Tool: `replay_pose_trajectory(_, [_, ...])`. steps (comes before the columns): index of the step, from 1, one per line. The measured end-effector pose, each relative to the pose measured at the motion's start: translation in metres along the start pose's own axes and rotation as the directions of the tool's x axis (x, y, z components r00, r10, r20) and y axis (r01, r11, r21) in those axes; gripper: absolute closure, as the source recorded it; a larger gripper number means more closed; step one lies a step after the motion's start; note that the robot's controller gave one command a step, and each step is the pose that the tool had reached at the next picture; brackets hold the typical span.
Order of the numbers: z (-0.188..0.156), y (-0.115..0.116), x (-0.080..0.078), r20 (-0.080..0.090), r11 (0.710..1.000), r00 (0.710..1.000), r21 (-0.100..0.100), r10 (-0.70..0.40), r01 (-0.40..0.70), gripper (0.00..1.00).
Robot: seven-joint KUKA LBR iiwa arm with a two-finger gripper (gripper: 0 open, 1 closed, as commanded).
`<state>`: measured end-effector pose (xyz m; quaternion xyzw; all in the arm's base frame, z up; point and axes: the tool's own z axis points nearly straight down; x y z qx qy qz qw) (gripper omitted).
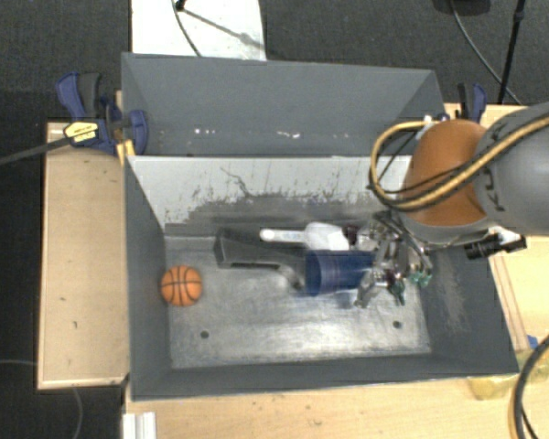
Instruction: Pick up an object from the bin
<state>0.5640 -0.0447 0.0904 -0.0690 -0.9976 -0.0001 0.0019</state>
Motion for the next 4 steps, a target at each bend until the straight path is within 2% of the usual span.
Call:
replay_pose_trajectory(1, [-0.022, 0.0, 0.001, -0.002, 1.0, 1.0, 0.0, -0.001, 0.001, 1.0])
replay_pose_trajectory(2, [-0.041, 0.0, -0.001, 0.005, 1.0, 1.0, -0.001, -0.002, 0.002, 1.0])
replay_pose_trajectory(4, [-0.062, 0.0, -0.002, 0.009, 1.0, 1.0, -0.001, -0.005, 0.005, 1.0])
